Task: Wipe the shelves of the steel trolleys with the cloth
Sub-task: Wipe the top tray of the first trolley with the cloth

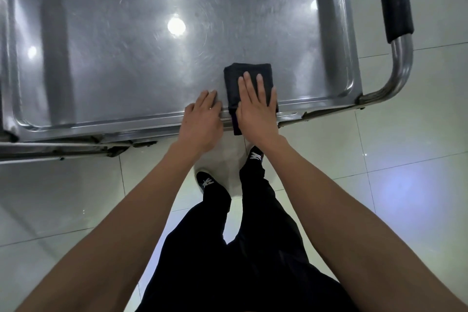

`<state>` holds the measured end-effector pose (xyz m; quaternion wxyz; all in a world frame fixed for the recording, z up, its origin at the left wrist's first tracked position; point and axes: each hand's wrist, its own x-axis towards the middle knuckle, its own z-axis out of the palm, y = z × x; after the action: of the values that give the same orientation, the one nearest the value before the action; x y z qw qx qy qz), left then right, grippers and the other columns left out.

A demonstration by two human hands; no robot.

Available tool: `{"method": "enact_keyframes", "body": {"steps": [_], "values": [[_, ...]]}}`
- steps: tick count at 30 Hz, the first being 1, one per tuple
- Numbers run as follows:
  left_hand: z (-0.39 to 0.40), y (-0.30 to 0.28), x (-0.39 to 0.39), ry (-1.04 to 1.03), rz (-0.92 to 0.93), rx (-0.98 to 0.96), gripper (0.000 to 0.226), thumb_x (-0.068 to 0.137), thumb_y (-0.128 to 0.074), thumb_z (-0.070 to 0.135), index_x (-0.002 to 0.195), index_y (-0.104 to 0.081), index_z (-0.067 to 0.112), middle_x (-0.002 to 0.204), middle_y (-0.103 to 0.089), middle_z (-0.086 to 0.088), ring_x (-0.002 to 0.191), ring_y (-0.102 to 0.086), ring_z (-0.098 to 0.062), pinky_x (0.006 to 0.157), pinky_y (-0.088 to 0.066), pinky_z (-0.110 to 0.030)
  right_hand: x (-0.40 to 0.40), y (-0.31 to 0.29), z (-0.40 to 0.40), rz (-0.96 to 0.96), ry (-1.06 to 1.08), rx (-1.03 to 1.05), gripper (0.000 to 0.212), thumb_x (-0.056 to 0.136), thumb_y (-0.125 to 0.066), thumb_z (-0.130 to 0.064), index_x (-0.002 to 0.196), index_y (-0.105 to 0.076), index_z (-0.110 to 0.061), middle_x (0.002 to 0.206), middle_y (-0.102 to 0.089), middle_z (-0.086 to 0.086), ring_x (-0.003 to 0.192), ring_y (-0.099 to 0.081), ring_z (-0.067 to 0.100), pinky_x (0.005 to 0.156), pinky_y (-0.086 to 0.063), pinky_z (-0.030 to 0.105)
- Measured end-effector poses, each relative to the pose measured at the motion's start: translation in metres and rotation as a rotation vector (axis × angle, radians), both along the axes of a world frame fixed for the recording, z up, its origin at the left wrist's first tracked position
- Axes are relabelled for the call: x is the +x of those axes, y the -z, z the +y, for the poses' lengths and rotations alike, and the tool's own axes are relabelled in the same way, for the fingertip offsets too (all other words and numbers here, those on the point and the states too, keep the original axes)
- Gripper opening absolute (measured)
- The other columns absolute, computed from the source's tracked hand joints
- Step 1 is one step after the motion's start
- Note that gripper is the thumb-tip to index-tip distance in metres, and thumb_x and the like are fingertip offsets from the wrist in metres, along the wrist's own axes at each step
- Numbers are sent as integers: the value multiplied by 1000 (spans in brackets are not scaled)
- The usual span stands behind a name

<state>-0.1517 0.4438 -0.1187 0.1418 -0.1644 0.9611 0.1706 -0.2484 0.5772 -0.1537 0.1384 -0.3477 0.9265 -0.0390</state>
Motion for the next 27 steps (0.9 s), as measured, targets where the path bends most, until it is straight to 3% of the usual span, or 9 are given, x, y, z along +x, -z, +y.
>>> {"method": "enact_keyframes", "body": {"steps": [5,11,15,27], "values": [[10,-5,-12,-15,38,33,23,94,-47,18,114,-57,16,138,-43,-5,138,-30,-25,104,-37,-48,-29,-6,37,-8,109,17,71,100,-37,-26,160,-1,-15,168,4,1,154,7,27,122,-5,59],[37,-12,-61,43,22,73,38,97,-47,20,135,-50,17,150,-36,-4,146,-22,-25,112,-30,-49,-85,-17,103,-7,282,77,71,100,-39,-21,160,-1,-15,168,4,1,154,6,27,122,-8,58],[63,-16,-109,96,-1,99,43,100,-45,22,143,-44,16,160,-27,-6,151,-16,-27,117,-25,-51,-113,-19,133,7,243,105,75,99,-43,-24,159,0,-13,168,3,4,154,4,30,122,-9,59],[73,-18,-217,83,25,8,45,101,-44,25,144,-43,13,159,-31,-9,150,-20,-29,114,-29,-55,-134,-8,141,-4,158,-16,66,98,-26,-30,159,-6,-12,168,-2,4,154,3,30,122,-9,58]]}}
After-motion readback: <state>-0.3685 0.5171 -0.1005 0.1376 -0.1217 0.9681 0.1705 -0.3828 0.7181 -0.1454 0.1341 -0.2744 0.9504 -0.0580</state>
